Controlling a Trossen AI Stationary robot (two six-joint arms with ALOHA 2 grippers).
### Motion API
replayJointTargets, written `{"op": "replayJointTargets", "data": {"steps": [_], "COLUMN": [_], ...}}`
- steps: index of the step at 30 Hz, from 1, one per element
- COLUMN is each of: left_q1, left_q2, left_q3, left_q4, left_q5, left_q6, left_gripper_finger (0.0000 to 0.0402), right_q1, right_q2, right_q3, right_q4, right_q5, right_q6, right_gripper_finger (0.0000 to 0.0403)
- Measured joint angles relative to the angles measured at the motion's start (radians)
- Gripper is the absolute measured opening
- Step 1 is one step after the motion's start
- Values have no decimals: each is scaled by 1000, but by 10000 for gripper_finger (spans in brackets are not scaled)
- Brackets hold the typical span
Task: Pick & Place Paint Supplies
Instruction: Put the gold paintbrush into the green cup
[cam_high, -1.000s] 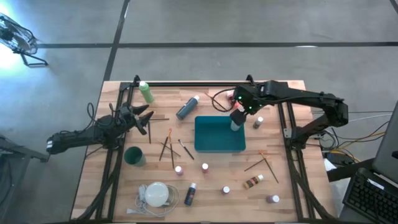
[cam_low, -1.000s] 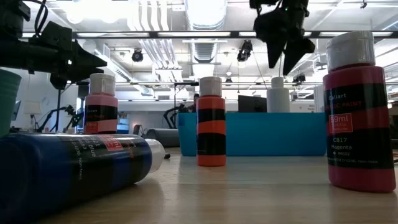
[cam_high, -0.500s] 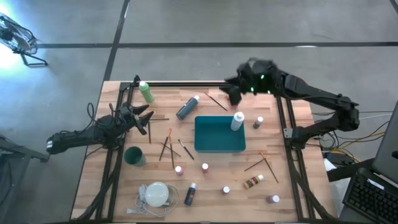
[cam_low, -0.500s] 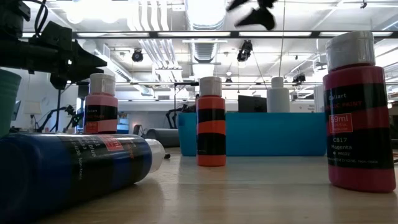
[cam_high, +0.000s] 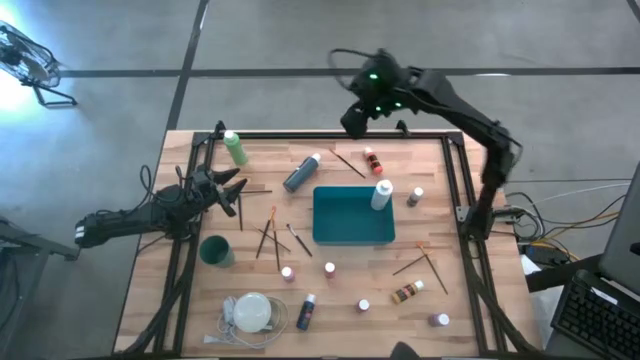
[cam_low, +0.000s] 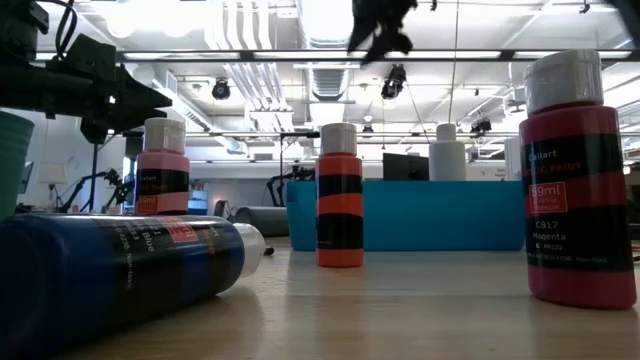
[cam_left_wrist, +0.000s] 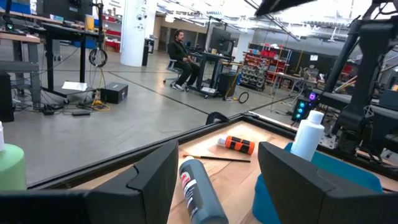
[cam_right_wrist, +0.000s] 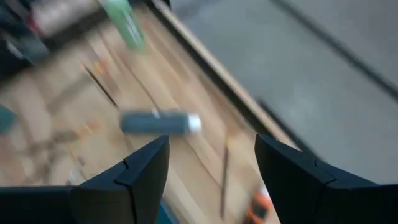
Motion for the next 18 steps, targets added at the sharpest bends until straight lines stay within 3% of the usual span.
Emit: {"op": "replayJointTargets", "data": {"steps": [5,18], "left_q1": [0,0], "left_q2": [0,0], "left_q3": [0,0], "left_q4": [0,0], "left_q5": [0,0], "left_q6": [0,0], "left_gripper_finger": [227,227], "right_q1": [-15,-58], "right_q2": [166,311], "right_q3": [143,121], "right_q4": [-104,-55], "right_q5": [-2,22], "right_q6": [-44,-74], "right_gripper_finger": [243,220]}}
